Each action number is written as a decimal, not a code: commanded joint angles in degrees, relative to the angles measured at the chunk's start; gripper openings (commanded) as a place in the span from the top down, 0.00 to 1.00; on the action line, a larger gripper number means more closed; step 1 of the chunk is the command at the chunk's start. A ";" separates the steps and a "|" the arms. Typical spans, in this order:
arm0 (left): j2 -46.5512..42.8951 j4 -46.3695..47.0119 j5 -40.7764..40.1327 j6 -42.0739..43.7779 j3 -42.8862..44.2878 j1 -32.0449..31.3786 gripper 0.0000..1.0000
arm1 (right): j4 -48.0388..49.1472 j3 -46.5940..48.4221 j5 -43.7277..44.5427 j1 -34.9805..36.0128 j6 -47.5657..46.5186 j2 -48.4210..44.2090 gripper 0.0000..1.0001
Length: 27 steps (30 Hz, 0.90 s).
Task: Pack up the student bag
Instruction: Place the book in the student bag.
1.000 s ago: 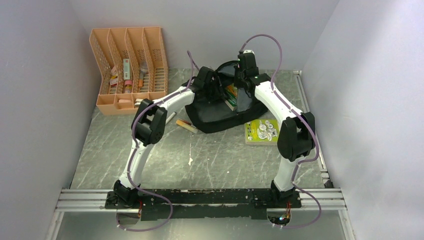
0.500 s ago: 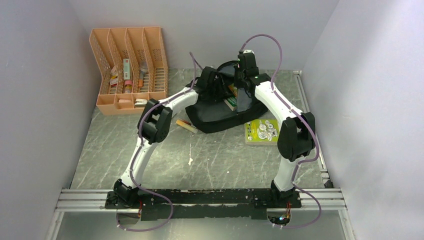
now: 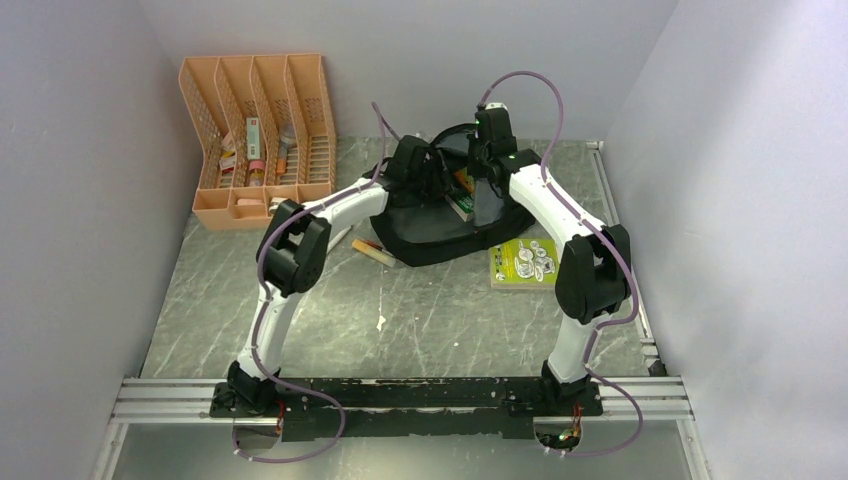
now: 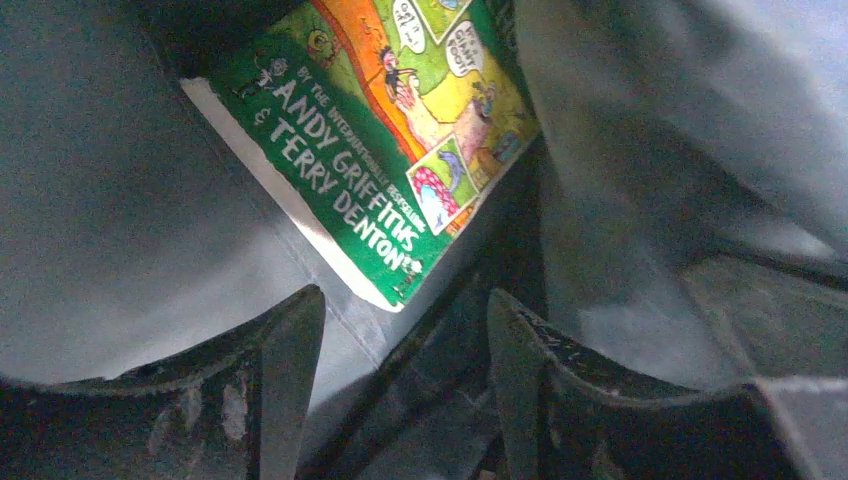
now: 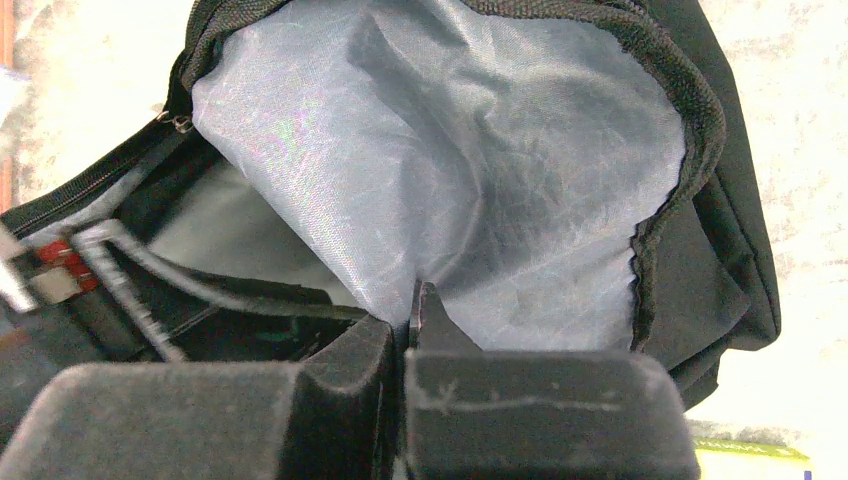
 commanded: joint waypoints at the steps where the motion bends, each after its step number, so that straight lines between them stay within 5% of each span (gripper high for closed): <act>1: -4.91 1.77 -3.66 0.76 -2.58 -0.25 0.33 | 1.75 -0.14 -0.46 0.26 0.72 -2.94 1.00; 16: -0.60 2.18 -1.32 -1.41 -3.06 -0.83 0.33 | 1.71 0.13 -0.65 0.26 0.69 -2.37 1.00; 27: 6.81 4.63 0.75 -2.49 2.99 -1.52 0.43 | 2.02 0.29 -2.52 0.34 1.11 -1.98 1.00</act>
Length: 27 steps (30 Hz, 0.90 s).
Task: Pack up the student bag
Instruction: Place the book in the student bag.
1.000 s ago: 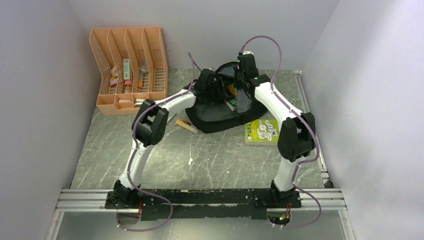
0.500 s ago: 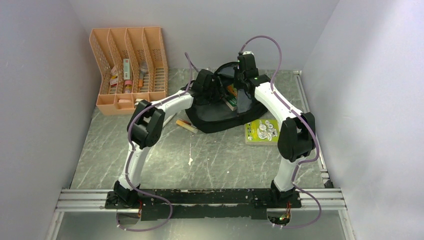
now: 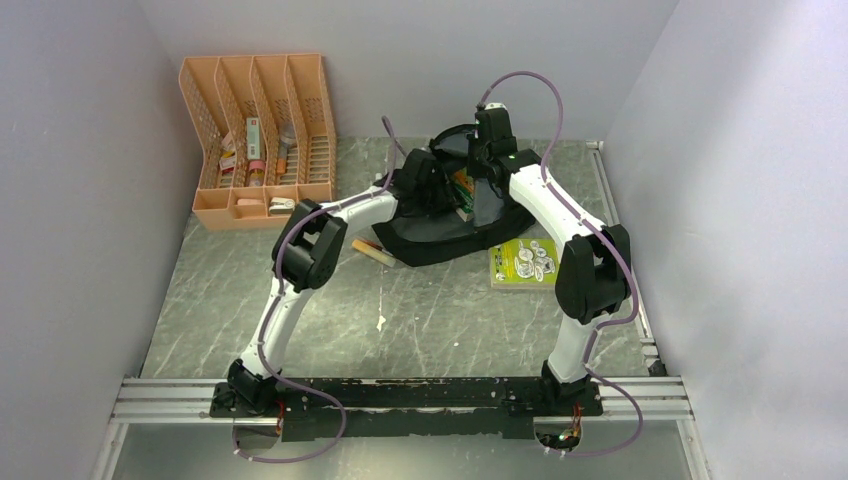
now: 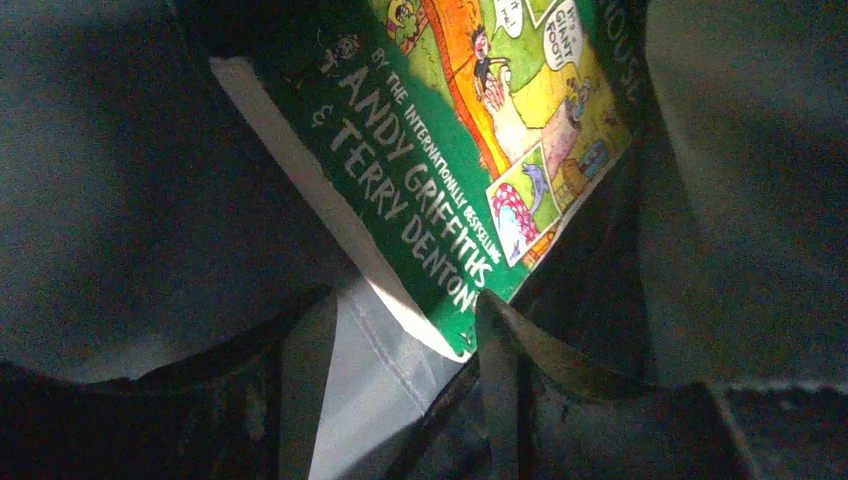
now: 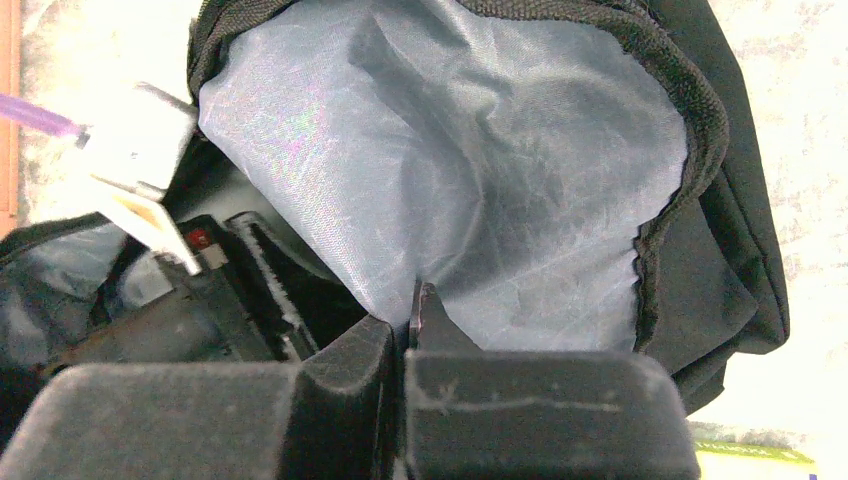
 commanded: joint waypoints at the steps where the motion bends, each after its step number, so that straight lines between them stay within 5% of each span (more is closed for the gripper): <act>1: 3.03 3.79 2.39 -1.43 3.15 -0.75 0.43 | 2.04 0.40 -2.09 0.39 1.09 -1.88 1.00; 8: 6.36 9.81 3.32 -2.63 7.60 -0.70 0.46 | 1.52 0.63 -2.69 0.59 0.76 -1.75 1.00; 14: 4.47 10.37 3.00 0.68 7.04 -0.63 0.36 | 1.60 -0.60 -1.64 0.61 0.24 -2.37 1.00; 19: -1.34 8.99 2.99 2.79 0.25 0.11 0.27 | 1.88 -1.26 -0.51 0.57 -0.35 -2.57 1.00; 27: -19.34 8.38 -0.62 8.14 -19.33 2.04 0.27 | 1.70 -1.08 -1.14 0.52 -1.45 -2.01 0.98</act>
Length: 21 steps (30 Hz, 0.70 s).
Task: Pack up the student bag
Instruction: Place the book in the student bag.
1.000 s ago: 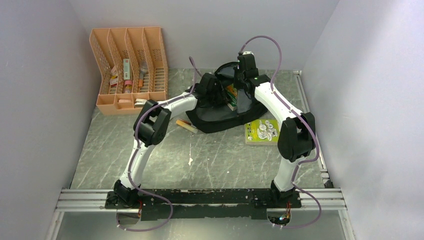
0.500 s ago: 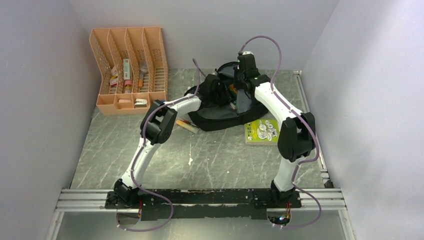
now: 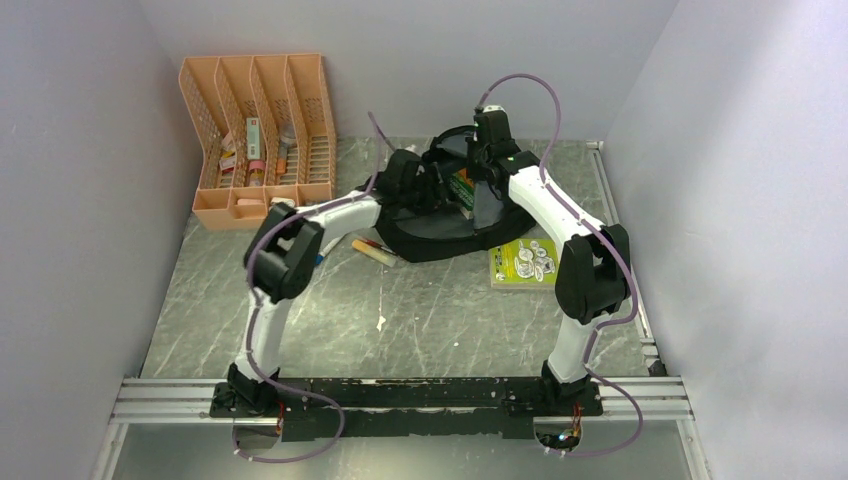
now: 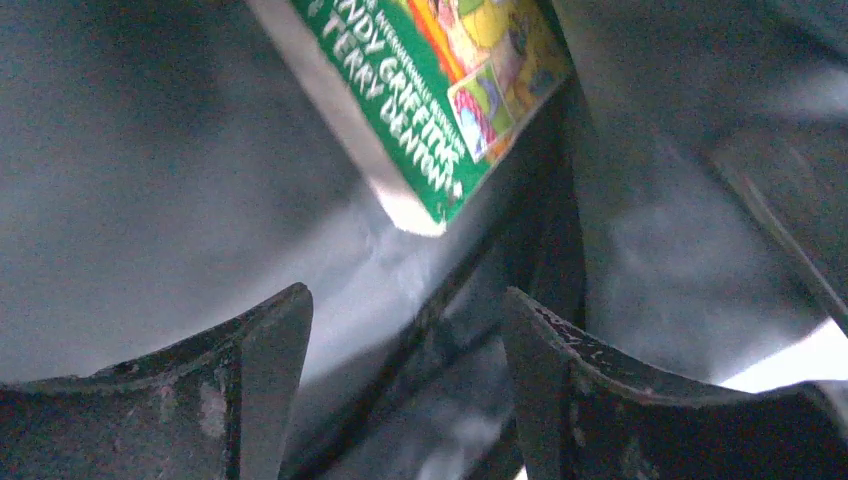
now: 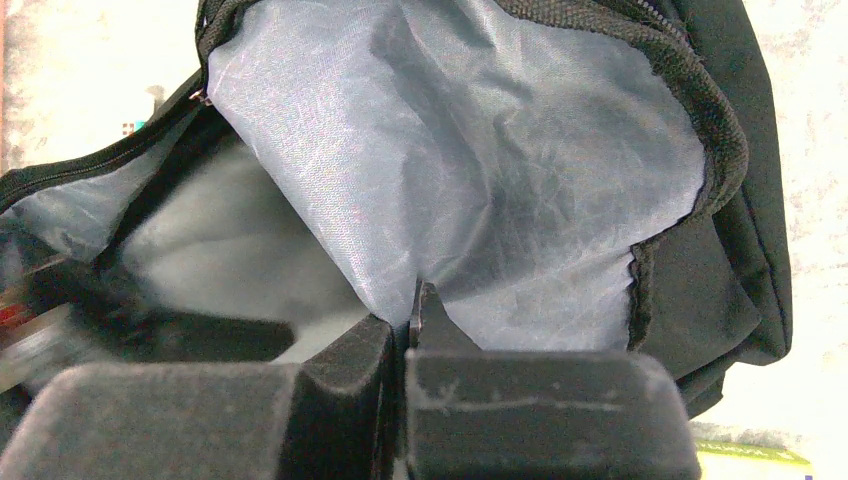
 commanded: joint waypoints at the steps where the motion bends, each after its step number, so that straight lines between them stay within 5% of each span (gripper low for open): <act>1: -13.95 3.60 -3.13 4.69 -12.04 1.45 0.27 | 1.31 -0.25 -1.39 0.36 -0.70 -2.06 0.96; 8: -32.79 7.22 -6.50 8.50 -32.69 3.17 0.24 | 2.56 -2.86 -15.03 0.44 -4.26 -2.57 0.73; 12: -37.79 6.41 -6.09 9.80 -36.98 3.67 0.18 | 2.13 -3.82 -23.81 0.54 -5.21 -3.56 0.58; 17: -39.38 6.90 -3.59 12.39 -38.92 3.68 0.14 | 5.37 -11.08 -15.69 0.54 -0.77 -10.66 0.41; 21: -40.20 6.98 -1.64 13.79 -40.16 3.58 0.13 | 6.43 -18.22 -2.40 0.38 2.61 -17.10 0.37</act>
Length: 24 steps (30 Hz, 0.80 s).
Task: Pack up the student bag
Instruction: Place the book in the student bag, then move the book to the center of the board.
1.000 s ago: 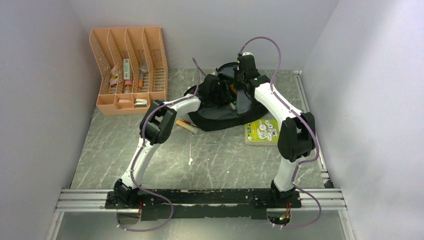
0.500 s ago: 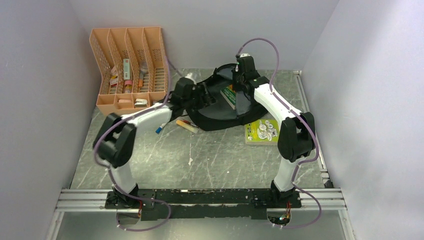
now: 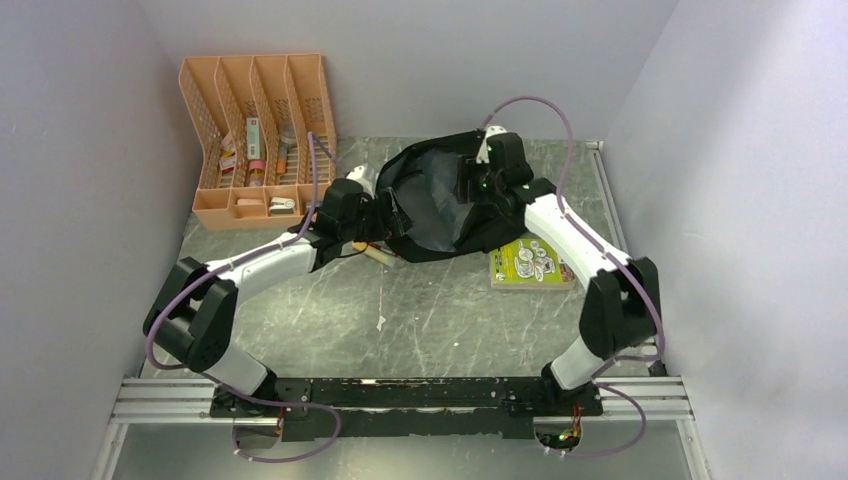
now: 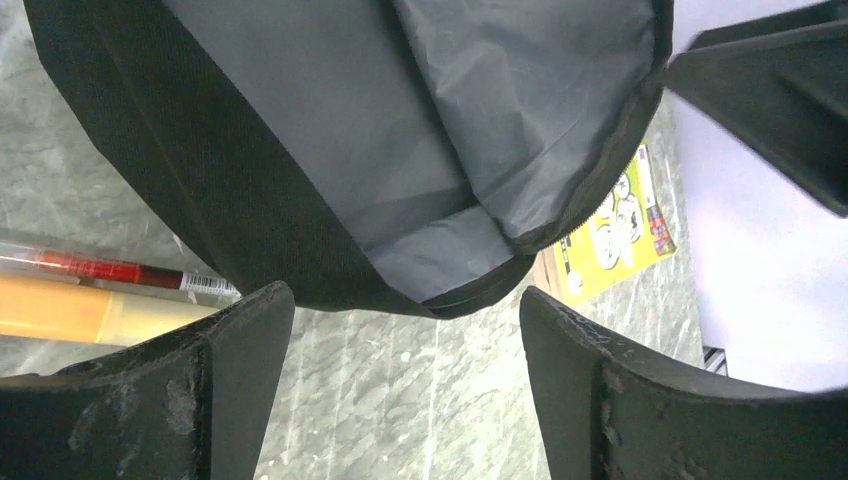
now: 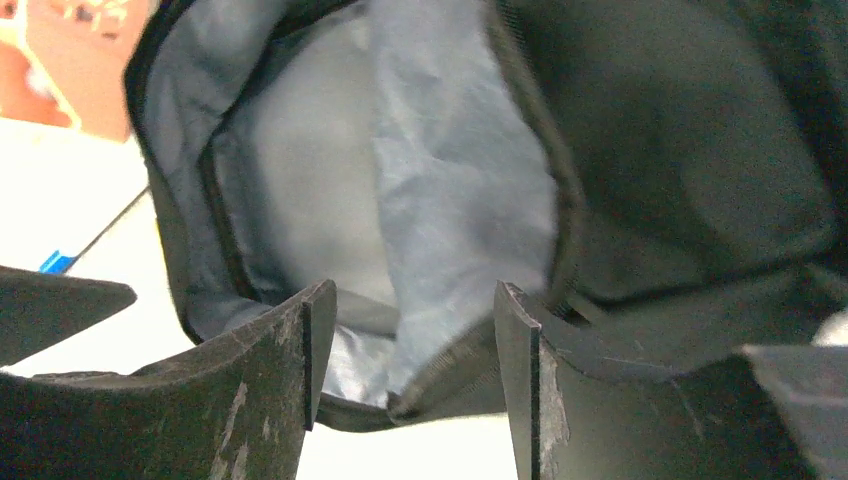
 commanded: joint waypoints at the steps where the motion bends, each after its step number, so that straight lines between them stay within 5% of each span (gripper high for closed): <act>1: -2.59 1.85 2.39 3.57 -1.61 0.11 0.13 | 2.73 -6.02 15.34 -0.57 5.22 -7.46 0.37; 8: -5.67 -3.73 1.24 7.96 -2.47 0.30 0.02 | 3.74 -18.27 27.24 -8.26 16.07 -15.16 0.36; 24: -10.72 -11.01 0.81 14.41 -2.15 0.81 0.02 | 4.32 -20.21 23.49 -26.21 19.92 -4.87 0.29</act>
